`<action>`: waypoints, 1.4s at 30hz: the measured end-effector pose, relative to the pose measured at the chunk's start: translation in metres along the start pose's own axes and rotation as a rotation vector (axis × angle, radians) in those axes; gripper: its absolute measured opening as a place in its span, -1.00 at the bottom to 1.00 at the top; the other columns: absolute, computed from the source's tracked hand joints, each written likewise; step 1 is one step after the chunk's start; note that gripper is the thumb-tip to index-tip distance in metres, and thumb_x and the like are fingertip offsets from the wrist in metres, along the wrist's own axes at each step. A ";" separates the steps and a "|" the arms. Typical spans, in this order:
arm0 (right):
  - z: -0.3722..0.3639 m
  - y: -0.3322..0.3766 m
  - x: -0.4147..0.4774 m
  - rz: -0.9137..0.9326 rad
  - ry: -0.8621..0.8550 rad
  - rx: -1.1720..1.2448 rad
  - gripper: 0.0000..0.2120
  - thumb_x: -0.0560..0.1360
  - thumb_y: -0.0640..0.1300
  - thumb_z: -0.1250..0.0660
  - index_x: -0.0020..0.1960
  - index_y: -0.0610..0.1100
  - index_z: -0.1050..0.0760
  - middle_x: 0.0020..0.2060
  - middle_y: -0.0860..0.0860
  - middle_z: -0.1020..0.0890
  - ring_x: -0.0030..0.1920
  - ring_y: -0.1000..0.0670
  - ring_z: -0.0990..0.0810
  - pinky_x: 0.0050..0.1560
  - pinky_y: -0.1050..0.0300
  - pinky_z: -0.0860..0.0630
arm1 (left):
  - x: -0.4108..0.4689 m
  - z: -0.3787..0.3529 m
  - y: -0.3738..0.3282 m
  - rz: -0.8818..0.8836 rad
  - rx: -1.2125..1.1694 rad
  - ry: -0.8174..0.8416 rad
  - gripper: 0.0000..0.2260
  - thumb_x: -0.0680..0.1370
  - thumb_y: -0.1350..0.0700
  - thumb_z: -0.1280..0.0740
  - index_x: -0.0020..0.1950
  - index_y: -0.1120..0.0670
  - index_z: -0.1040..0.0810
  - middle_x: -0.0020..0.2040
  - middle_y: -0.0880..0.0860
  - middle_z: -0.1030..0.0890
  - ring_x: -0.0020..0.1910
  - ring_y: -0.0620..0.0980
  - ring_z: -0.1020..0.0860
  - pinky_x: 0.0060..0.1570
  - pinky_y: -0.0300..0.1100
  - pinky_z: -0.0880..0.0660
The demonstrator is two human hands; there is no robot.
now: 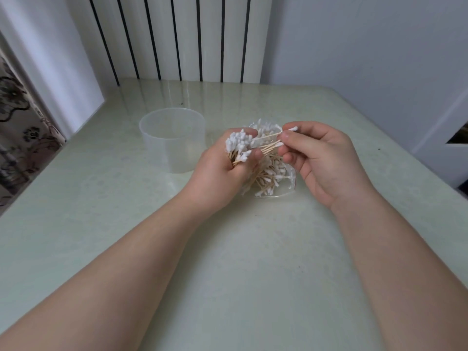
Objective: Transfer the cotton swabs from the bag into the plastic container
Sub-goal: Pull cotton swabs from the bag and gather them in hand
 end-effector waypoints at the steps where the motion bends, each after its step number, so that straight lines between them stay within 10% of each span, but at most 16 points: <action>1: 0.001 0.001 0.000 0.009 -0.014 0.003 -0.89 0.48 -0.44 -0.38 -0.08 -0.28 -0.60 -0.35 -0.11 -0.61 -0.38 0.03 -0.59 -0.33 0.27 -0.53 | -0.001 -0.001 -0.001 -0.002 -0.002 0.025 -0.76 0.55 -0.10 -0.35 0.22 -0.16 -0.53 -0.19 -0.22 -0.63 -0.26 -0.21 -0.57 -0.10 -0.16 -0.53; 6: 0.003 0.005 0.000 0.048 -0.046 0.004 -0.89 0.49 -0.44 -0.38 -0.10 -0.27 -0.59 -0.36 -0.10 -0.59 -0.39 0.04 -0.58 -0.35 0.28 -0.52 | -0.002 0.000 -0.004 -0.024 0.059 0.106 -0.68 0.55 -0.11 -0.35 0.28 -0.08 -0.60 -0.14 -0.26 -0.65 -0.18 -0.31 -0.58 -0.01 -0.18 -0.56; 12: 0.010 0.011 0.003 0.087 -0.143 0.103 -0.86 0.49 -0.44 -0.36 -0.13 -0.24 -0.59 -0.34 -0.08 -0.59 -0.39 0.05 -0.55 -0.35 0.29 -0.49 | 0.000 0.005 0.000 0.035 0.173 -0.028 -0.69 0.65 -0.04 -0.27 -0.28 0.00 -0.50 -0.41 -0.15 -0.55 -0.37 -0.15 -0.51 -0.24 -0.15 -0.44; 23: 0.005 0.004 0.002 0.053 -0.017 -0.097 -0.87 0.48 -0.45 -0.37 -0.15 -0.26 -0.59 -0.44 -0.08 -0.56 -0.44 0.03 -0.55 -0.43 0.26 -0.48 | 0.003 0.007 -0.010 0.227 -0.253 -0.174 -0.71 0.64 0.06 -0.35 -0.15 0.27 -0.56 -0.36 0.03 -0.52 -0.40 -0.08 -0.53 -0.27 -0.13 -0.54; 29: 0.002 -0.001 0.000 0.048 0.062 -0.160 -0.87 0.47 -0.47 -0.37 -0.15 -0.28 -0.60 -0.40 -0.11 -0.59 -0.43 -0.01 -0.57 -0.42 0.22 -0.50 | 0.002 0.007 -0.012 0.253 -0.304 -0.184 -0.83 0.69 0.08 -0.26 -0.05 0.05 -0.57 -0.15 0.00 -0.73 -0.25 -0.10 -0.64 -0.32 -0.22 -0.54; 42: -0.004 -0.008 -0.001 0.078 0.070 -0.160 -0.89 0.48 -0.43 -0.41 -0.10 -0.25 -0.62 -0.37 -0.08 -0.62 -0.38 -0.02 -0.60 -0.31 0.21 -0.57 | -0.003 0.000 -0.009 -0.021 -0.021 0.092 -0.81 0.67 0.07 -0.29 -0.11 0.10 -0.53 -0.37 -0.01 -0.57 -0.38 -0.05 -0.56 -0.24 -0.18 -0.49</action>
Point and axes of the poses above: each hand's wrist, its own x-axis towards the middle knuckle, its own z-axis out of the back of the hand, y = z × x, the point moved 2 cm from there along x, towards the middle knuckle
